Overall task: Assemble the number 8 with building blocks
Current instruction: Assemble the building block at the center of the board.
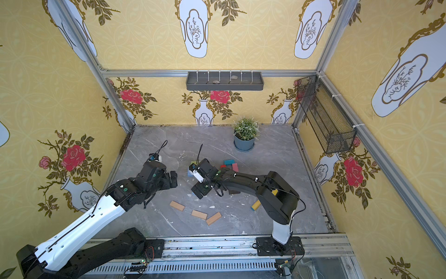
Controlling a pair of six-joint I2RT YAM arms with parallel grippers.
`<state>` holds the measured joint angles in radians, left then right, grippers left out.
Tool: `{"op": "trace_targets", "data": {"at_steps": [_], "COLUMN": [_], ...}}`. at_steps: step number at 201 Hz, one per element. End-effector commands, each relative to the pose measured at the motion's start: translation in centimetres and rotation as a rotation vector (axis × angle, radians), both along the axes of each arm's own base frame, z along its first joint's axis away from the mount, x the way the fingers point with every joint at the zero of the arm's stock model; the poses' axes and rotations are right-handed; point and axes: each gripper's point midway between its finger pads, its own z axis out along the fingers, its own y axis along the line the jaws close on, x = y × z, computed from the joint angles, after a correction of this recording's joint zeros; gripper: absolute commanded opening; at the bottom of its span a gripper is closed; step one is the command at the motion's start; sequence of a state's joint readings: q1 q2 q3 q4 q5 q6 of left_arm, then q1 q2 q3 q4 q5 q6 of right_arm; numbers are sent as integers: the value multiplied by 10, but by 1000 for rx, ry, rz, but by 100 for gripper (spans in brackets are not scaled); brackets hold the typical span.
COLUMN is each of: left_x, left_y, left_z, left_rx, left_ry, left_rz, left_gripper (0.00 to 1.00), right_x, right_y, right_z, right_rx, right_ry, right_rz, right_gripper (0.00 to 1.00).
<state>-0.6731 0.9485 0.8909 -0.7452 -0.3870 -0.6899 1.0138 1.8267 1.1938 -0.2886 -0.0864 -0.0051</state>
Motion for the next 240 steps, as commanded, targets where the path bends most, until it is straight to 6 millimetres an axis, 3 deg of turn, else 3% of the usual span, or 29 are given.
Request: {"op": "trace_targets", "data": {"at_steps": [1, 91, 123, 192, 220, 240], "left_x": [-4, -5, -6, -5, -6, -6], "left_y": [8, 6, 7, 8, 10, 14], "left_z": [-1, -8, -10, -10, -10, -8], "left_rx": [-4, 2, 8, 14, 20, 22], "left_ry": [-7, 15, 18, 18, 17, 7], "left_rz": [34, 18, 17, 17, 25, 48], "left_gripper": [100, 100, 100, 100, 100, 100], "right_x": [-3, 2, 0, -6, -2, 5], "right_y": [7, 20, 21, 17, 16, 12], "right_z": [-10, -43, -49, -56, -54, -52], "right_rx": [-35, -137, -147, -179, -187, -205], "right_ry": [14, 2, 14, 56, 80, 117], "right_rz": [40, 105, 124, 98, -7, -146], "right_gripper": [98, 100, 96, 64, 50, 47]}}
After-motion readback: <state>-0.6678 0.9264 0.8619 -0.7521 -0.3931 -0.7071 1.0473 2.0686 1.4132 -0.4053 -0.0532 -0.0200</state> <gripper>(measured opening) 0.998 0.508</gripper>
